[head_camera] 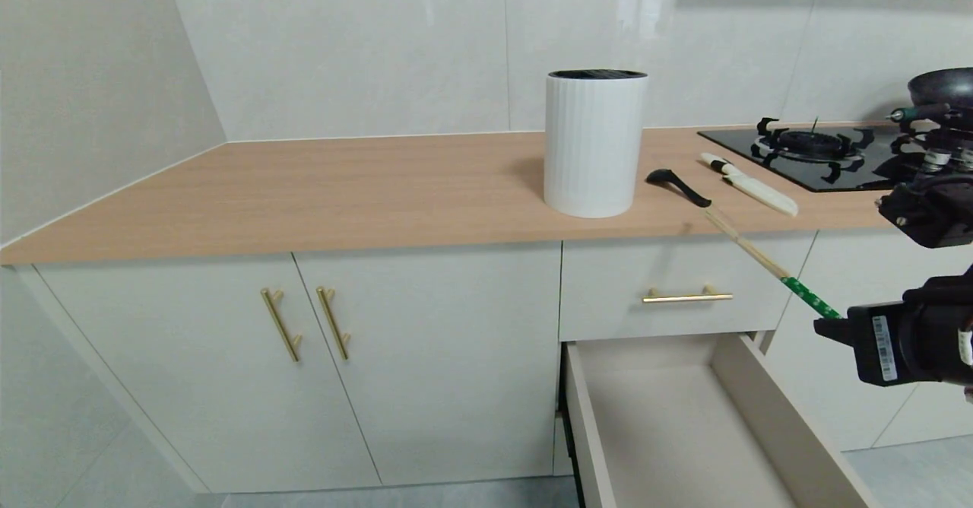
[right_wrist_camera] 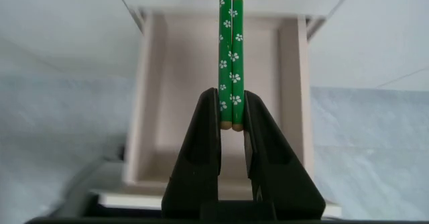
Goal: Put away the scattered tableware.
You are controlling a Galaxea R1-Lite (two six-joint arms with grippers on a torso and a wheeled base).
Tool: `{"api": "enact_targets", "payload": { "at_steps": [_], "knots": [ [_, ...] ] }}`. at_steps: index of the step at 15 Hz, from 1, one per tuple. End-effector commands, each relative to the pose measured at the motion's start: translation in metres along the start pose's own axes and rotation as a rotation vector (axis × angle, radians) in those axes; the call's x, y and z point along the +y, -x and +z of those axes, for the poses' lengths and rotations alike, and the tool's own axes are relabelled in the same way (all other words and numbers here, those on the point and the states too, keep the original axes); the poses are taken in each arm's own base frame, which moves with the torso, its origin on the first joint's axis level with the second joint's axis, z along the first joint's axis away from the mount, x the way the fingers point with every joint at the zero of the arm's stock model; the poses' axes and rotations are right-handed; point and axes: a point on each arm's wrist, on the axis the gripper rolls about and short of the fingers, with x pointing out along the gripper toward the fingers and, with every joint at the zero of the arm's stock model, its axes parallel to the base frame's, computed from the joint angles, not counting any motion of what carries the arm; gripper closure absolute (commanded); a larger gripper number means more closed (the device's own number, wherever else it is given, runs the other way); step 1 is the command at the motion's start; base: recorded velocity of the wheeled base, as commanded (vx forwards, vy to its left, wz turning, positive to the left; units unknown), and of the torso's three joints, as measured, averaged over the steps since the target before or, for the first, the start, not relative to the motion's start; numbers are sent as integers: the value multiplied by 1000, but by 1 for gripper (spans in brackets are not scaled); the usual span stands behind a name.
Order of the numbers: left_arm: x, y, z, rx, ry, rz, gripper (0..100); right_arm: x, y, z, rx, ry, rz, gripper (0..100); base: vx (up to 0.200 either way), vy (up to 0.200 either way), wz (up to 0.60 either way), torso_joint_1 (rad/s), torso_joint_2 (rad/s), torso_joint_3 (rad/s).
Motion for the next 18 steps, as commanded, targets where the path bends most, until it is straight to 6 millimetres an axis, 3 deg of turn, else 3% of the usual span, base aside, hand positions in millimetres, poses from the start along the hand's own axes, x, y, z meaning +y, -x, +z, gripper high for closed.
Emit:
{"api": "enact_targets", "payload": {
  "at_steps": [1,7,14,17,18],
  "knots": [
    [0,0,0,1,0,0,0,1,8,-14,6,41,26,100,0,0,0,-110,447,330],
    [0,0,0,1,0,0,0,13,-1,-31,75,112,58,100,0,0,0,-63,435,352],
    [0,0,0,1,0,0,0,19,-11,-43,135,190,63,100,0,0,0,0,14,7],
    [0,0,0,1,0,0,0,31,-29,-53,246,224,136,100,0,0,0,-15,80,73],
    [0,0,0,1,0,0,0,40,-40,-61,339,238,236,100,0,0,0,-22,149,90]
  ]
}}
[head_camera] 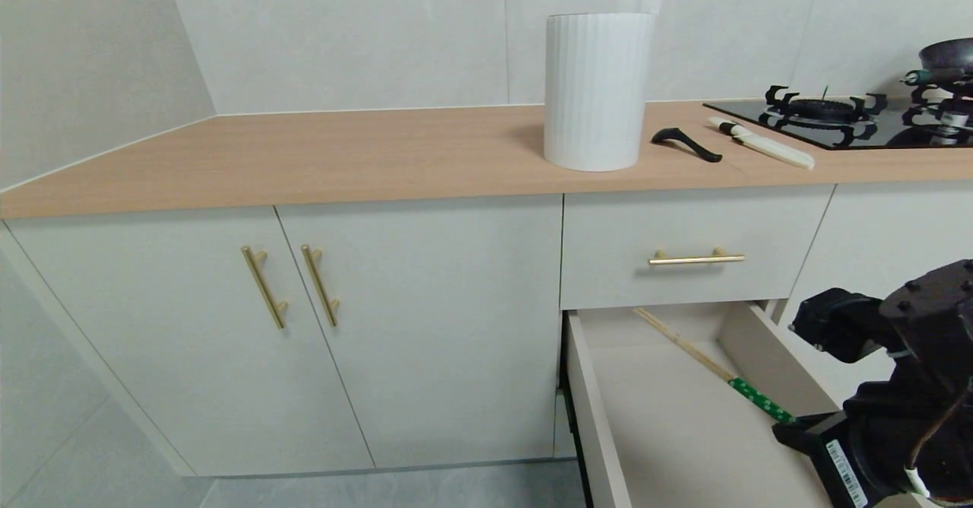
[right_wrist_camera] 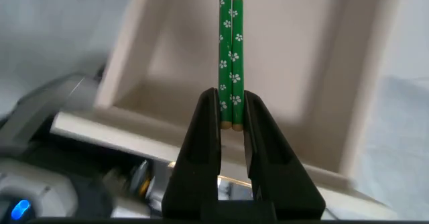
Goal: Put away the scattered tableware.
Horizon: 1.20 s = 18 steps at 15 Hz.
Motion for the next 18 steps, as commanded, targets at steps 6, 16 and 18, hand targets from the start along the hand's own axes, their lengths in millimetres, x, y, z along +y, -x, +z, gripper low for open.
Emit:
{"api": "enact_targets", "payload": {
  "at_steps": [6,16,18],
  "knots": [
    [0,0,0,3,0,0,0,19,-90,-6,309,10,103,100,0,0,0,-1,24,15],
    [0,0,0,3,0,0,0,-14,-122,15,178,-166,31,100,0,0,0,0,0,0],
    [0,0,0,3,0,0,0,-18,-149,16,184,-194,13,100,0,0,0,0,0,0]
  ]
}}
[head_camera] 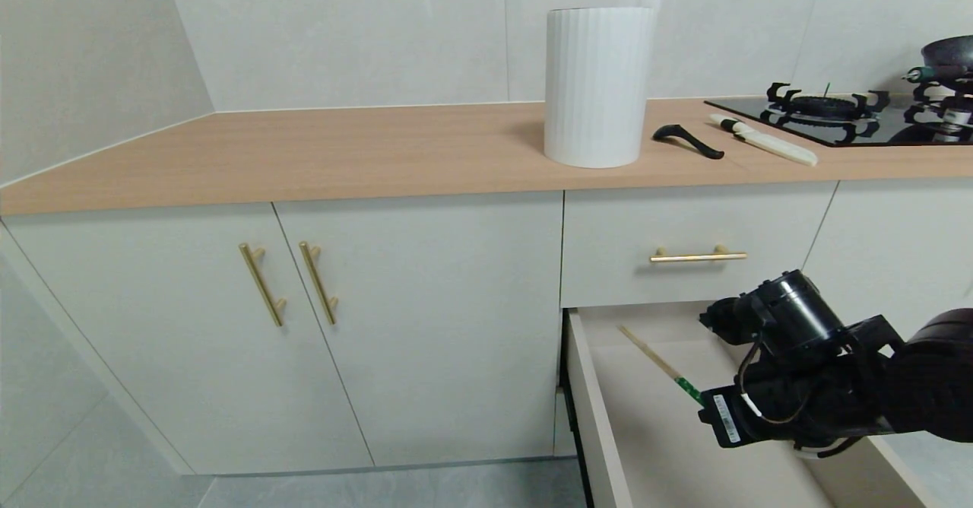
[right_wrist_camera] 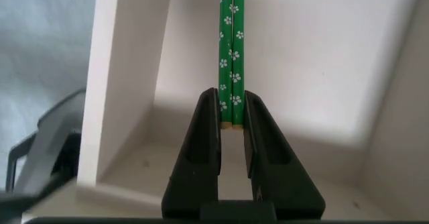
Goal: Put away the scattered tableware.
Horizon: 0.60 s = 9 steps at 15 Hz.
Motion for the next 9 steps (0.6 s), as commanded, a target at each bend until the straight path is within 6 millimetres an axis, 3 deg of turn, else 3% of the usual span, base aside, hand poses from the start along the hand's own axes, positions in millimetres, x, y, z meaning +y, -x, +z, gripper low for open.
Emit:
{"api": "enact_targets", "payload": {
  "at_steps": [1,3,9],
  "knots": [
    [0,0,0,3,0,0,0,-6,-57,4,67,-32,-38,100,0,0,0,0,0,0],
    [0,0,0,1,0,0,0,-5,-91,5,115,-66,-55,100,0,0,0,0,0,0],
    [0,0,0,3,0,0,0,-1,-161,-12,183,-138,-134,100,0,0,0,0,0,0]
  ]
}}
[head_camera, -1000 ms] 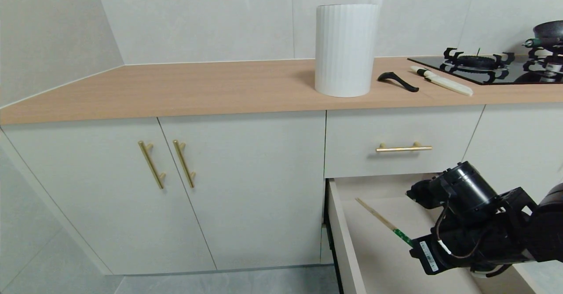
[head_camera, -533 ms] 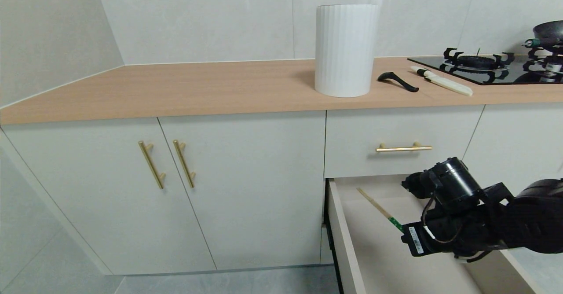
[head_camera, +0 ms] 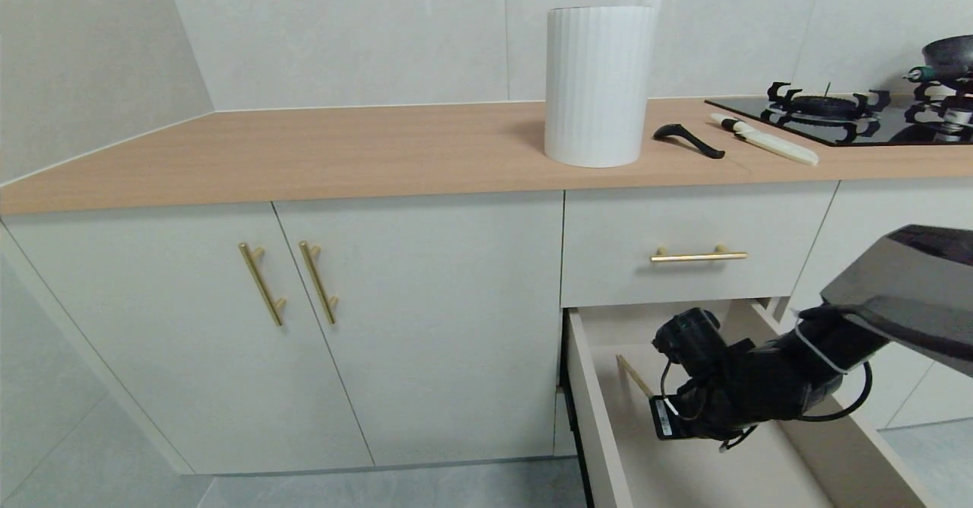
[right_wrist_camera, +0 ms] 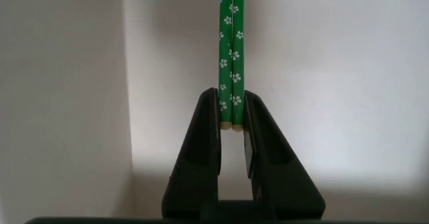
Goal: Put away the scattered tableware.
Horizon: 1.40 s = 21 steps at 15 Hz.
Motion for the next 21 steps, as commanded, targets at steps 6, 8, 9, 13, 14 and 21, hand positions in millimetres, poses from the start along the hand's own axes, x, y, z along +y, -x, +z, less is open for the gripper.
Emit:
{"api": "enact_targets", "payload": {
  "at_steps": [6,8,9,13,14,21],
  "knots": [
    [0,0,0,1,0,0,0,12,-44,-25,74,43,-107,100,0,0,0,0,0,0],
    [0,0,0,1,0,0,0,11,-44,-25,78,43,-110,100,0,0,0,0,0,0],
    [0,0,0,3,0,0,0,10,-44,-26,78,43,-114,100,0,0,0,0,0,0],
    [0,0,0,1,0,0,0,10,-44,-26,78,44,-117,100,0,0,0,0,0,0],
    [0,0,0,1,0,0,0,10,-44,-26,78,44,-117,100,0,0,0,0,0,0],
    [0,0,0,3,0,0,0,10,-44,-28,83,43,-119,0,0,0,0,0,0,0]
  ]
}}
